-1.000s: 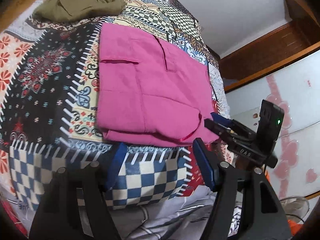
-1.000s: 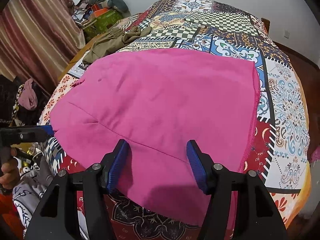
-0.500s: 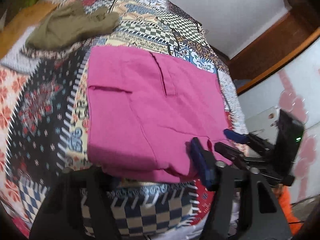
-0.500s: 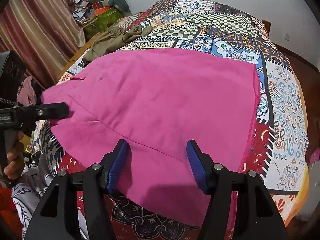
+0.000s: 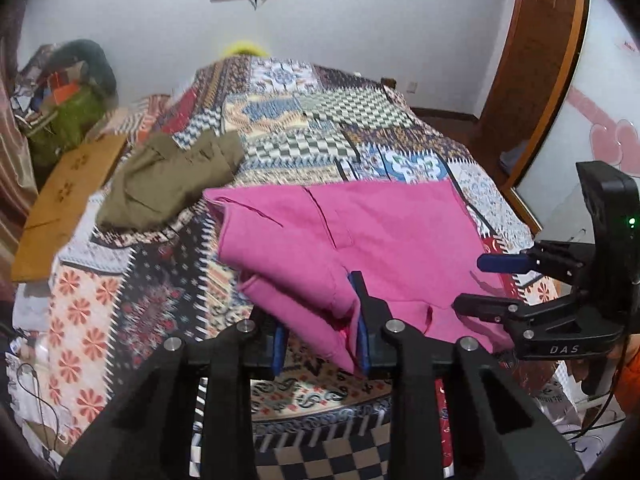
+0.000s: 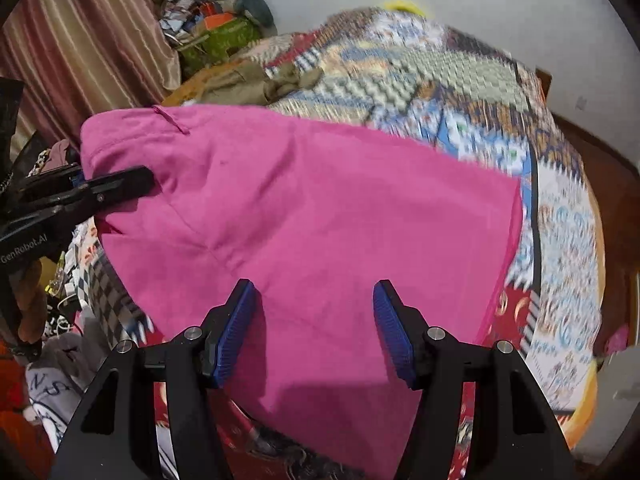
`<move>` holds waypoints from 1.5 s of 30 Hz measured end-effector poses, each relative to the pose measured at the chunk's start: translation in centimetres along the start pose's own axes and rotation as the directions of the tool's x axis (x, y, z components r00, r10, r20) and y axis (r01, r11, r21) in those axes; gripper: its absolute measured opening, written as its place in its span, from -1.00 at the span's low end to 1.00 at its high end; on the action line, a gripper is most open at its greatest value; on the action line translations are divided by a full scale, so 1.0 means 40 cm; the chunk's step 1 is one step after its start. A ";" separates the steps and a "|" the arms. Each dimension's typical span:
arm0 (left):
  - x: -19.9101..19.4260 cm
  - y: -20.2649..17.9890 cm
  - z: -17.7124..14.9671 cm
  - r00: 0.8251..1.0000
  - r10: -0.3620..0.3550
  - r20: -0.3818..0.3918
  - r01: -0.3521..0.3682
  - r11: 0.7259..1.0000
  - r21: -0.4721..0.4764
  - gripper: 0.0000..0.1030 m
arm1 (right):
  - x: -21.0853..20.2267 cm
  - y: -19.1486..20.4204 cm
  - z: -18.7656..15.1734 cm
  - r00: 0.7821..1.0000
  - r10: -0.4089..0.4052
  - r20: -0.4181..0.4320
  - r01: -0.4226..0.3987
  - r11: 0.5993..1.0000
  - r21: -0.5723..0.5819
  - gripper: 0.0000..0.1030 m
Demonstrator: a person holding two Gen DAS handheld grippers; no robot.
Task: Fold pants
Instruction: 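Close the left gripper on the pink pants waistband edge, then lift the pink pants with the left gripper and fold them over themselves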
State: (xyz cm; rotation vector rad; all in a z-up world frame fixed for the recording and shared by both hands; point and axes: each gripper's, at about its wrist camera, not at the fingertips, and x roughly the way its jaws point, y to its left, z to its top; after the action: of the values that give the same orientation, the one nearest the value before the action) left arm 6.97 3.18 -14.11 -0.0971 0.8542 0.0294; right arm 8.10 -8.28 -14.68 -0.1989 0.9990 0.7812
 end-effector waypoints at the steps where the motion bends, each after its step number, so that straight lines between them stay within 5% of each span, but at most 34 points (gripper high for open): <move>1: -0.012 0.005 0.004 1.000 0.013 0.018 -0.013 1.000 0.005 -0.52 | -0.003 0.008 0.010 1.000 -0.004 0.015 0.005 1.000 -0.010 0.12; 7: -0.027 0.031 0.007 1.000 -0.001 0.017 0.000 1.000 0.009 -0.55 | 0.032 0.038 0.073 0.999 0.004 0.043 -0.003 0.999 -0.035 0.12; 13: -0.029 0.028 0.004 0.999 -0.030 0.014 0.030 0.999 0.010 -0.56 | 0.127 0.059 0.074 0.995 0.055 -0.087 -0.059 0.997 -0.043 0.14; 19: -0.038 0.007 0.031 0.998 -0.057 0.041 0.057 0.998 0.020 -0.57 | 0.115 0.034 0.064 0.991 0.098 -0.086 -0.098 0.995 0.007 0.15; 31: -0.072 -0.082 0.047 0.997 -0.029 0.077 0.017 0.988 0.155 -0.57 | -0.039 -0.093 -0.047 1.000 -0.016 -0.006 0.017 0.990 0.140 0.15; 37: -0.080 -0.140 0.058 0.994 -0.060 0.088 0.040 0.978 0.207 -0.57 | -0.005 -0.128 -0.127 0.997 0.010 -0.072 0.005 0.978 0.209 0.15; 45: -0.067 -0.194 0.090 0.986 -0.160 0.035 0.149 0.965 0.214 -0.59 | -0.001 -0.148 -0.159 0.997 0.064 -0.039 -0.051 0.960 0.275 0.15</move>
State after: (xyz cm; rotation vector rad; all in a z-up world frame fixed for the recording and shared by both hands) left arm 8.41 -4.14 -9.16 0.0364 0.7906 -0.2049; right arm 7.72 -15.65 -19.26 0.0511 1.1504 0.6846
